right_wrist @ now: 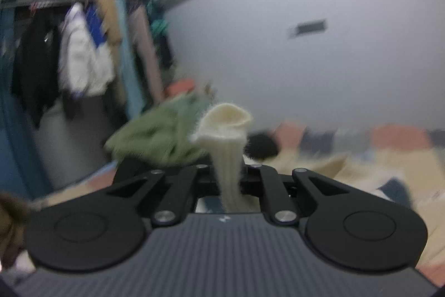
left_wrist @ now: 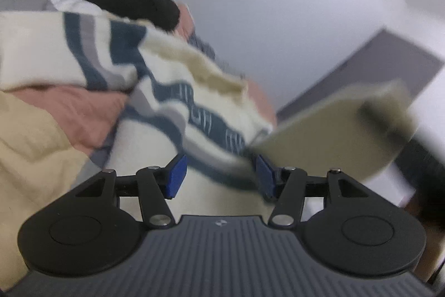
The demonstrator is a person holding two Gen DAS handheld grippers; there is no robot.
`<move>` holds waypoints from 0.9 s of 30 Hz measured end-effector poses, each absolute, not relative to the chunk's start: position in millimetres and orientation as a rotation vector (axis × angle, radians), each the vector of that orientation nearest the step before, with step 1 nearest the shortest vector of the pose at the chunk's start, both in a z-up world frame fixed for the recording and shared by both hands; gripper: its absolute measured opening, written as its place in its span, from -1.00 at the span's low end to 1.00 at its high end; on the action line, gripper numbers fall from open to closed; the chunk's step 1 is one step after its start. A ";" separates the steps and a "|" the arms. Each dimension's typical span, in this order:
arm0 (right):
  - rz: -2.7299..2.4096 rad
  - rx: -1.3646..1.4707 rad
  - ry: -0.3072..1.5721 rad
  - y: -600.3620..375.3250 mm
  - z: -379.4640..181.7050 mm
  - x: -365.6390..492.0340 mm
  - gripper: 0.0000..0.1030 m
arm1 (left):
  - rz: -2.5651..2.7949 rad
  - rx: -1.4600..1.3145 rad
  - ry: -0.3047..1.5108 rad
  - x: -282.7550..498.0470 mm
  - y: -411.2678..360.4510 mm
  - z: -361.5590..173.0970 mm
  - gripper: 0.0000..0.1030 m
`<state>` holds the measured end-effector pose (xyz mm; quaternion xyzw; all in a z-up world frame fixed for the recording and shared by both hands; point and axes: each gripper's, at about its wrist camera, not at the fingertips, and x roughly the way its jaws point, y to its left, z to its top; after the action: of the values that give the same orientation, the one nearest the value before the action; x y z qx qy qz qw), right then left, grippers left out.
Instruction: Fold large clothes
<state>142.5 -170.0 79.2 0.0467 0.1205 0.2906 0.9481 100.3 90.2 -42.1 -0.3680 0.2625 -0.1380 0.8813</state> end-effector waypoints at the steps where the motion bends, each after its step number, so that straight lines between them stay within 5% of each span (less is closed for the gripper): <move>1: 0.602 0.080 0.271 -161.9 69.4 139.9 -0.80 | -0.277 -0.773 0.532 99.2 95.5 -40.7 0.20; 11: 0.614 0.014 0.555 -108.3 -33.4 140.9 -0.74 | -0.280 -0.801 0.525 103.1 114.3 -42.5 0.20; 13: 0.630 -0.009 0.583 -101.7 -40.1 135.4 -0.60 | -0.289 -0.788 0.528 103.8 111.9 -42.4 0.20; 15: 0.640 -0.006 0.592 -102.0 -43.7 129.3 -0.06 | -0.292 -0.768 0.528 103.4 109.0 -41.5 0.20; 17: 0.646 0.019 0.613 -107.9 -44.4 125.7 0.15 | -0.290 -0.742 0.529 103.6 105.8 -40.5 0.20; 27: 0.588 0.076 0.621 -150.2 -36.9 99.8 0.15 | -0.336 -0.572 0.595 107.7 67.6 -43.6 0.20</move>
<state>99.8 -150.2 -36.9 0.0366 0.3010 0.2850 0.9093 107.7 67.6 -43.6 -0.2764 0.2878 -0.1626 0.9024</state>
